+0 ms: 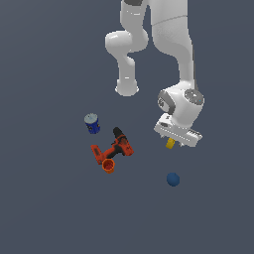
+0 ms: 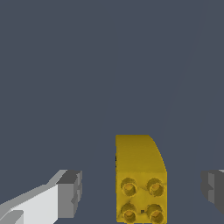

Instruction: Pick up a designated object from a clutter of objects.

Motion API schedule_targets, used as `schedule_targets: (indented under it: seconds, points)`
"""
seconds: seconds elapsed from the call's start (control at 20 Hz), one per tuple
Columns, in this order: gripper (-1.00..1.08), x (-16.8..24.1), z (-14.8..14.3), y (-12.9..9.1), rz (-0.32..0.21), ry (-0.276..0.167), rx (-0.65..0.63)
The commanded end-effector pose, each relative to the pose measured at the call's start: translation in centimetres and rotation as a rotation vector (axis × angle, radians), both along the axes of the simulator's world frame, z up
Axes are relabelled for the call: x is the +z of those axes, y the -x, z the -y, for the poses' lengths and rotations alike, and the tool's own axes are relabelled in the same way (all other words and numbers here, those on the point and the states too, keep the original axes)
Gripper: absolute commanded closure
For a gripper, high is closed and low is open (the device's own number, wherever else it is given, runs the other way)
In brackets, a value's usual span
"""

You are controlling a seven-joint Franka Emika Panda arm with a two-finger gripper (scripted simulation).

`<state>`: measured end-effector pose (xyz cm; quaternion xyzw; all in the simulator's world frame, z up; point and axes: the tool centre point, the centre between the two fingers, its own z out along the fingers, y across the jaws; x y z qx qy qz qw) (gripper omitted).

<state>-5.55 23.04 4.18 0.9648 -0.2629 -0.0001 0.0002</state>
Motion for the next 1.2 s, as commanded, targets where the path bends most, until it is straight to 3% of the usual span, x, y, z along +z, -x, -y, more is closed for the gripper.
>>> schedule_targets:
  seconds: [0.0,0.3,0.35,1.15]
  points:
    - [-0.92,-1.05,0.01,0.01,0.000,0.000,-0.001]
    - [-0.92,-1.99,-0.02,-0.03,0.000,0.000,-0.001]
    - [1.08,-1.99,-0.02,-0.03,0.000,0.000,-0.001]
    - [1.08,-1.22,0.56,-0.04,0.001,0.000,-0.001]
